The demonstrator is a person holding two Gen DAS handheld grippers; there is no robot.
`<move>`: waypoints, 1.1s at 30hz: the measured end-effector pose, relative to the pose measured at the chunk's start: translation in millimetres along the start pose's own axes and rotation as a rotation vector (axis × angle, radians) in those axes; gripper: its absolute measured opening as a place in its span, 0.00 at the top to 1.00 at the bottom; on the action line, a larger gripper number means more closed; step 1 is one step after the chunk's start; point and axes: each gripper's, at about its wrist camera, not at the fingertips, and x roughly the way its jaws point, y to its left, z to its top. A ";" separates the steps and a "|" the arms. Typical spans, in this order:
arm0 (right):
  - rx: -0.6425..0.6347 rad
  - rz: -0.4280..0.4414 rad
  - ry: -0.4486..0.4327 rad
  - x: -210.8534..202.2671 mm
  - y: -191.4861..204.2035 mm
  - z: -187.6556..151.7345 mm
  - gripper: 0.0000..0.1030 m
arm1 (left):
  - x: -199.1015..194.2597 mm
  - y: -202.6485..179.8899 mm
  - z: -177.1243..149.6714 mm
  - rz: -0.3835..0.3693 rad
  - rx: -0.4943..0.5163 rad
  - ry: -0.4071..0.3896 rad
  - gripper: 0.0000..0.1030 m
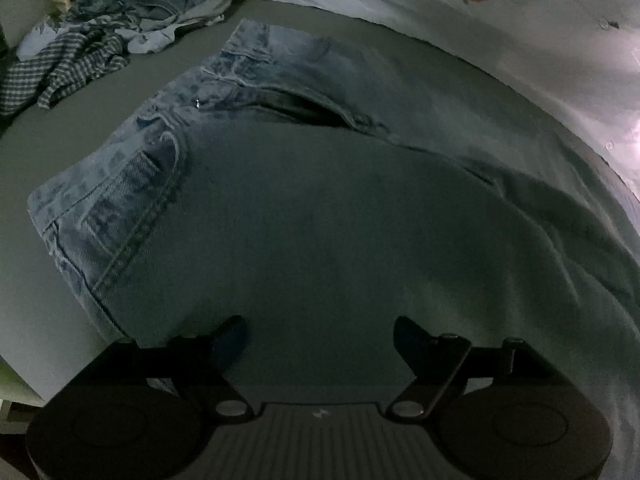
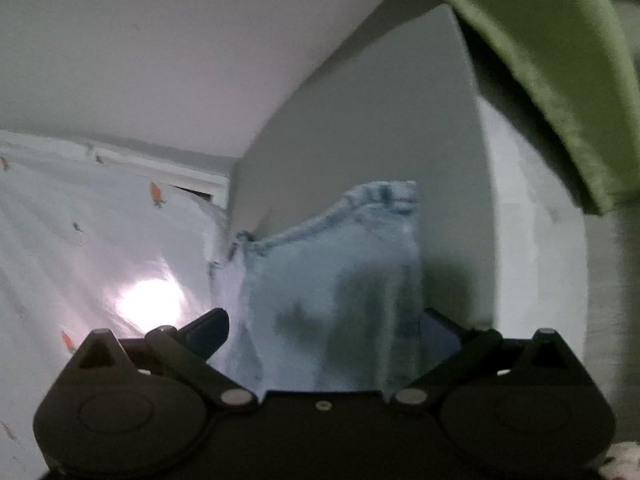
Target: Fold clothes
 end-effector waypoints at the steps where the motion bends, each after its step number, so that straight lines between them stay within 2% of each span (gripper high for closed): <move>1: -0.016 -0.003 0.011 -0.5 -1.4 -1.6 0.01 | -0.3 -0.2 -1.9 -0.001 0.008 -0.001 0.20; 5: -0.041 0.034 0.032 6.9 0.0 -8.3 0.05 | -2.8 -0.4 -8.5 -0.008 0.021 -0.002 0.19; 8: -0.071 0.004 0.043 12.8 1.1 -13.6 0.18 | -5.6 1.7 -11.8 -0.019 0.016 0.000 0.19; 10: -0.099 0.005 0.046 14.9 5.8 -18.8 0.21 | -9.1 4.1 -14.2 -0.028 0.006 -0.002 0.19; 14: -0.123 0.075 0.070 15.4 13.3 -20.9 0.30 | -14.6 11.3 -21.9 -0.045 -0.019 -0.005 0.19; 16: -0.119 0.047 0.082 16.6 12.5 -18.6 0.40 | -17.8 14.2 -24.3 -0.056 -0.025 -0.008 0.19; 19: -0.145 -0.055 0.096 21.4 9.7 -14.9 0.53 | -23.1 18.5 -26.6 -0.073 -0.036 -0.020 0.20; 26: -0.086 -0.046 0.108 31.9 6.7 -15.2 0.54 | -27.5 29.0 -28.0 -0.124 -0.091 -0.016 0.21; 27: -0.076 -0.016 0.120 32.3 6.1 -17.1 0.63 | -28.0 30.7 -27.6 -0.136 -0.099 -0.012 0.21; 28: -0.056 0.024 0.129 30.4 1.8 -19.0 0.78 | -28.4 32.7 -27.3 -0.150 -0.107 -0.006 0.21; 30: -0.001 0.064 0.133 30.0 -4.2 -21.5 0.82 | -30.1 38.2 -27.2 -0.180 -0.128 0.002 0.21; 31: -0.001 0.040 0.128 29.7 -5.7 -22.2 0.82 | -31.3 40.8 -27.6 -0.191 -0.137 0.006 0.21; 33: -0.068 -0.067 0.164 33.0 -2.8 -22.9 0.85 | -35.0 47.2 -28.6 -0.201 -0.149 0.009 0.21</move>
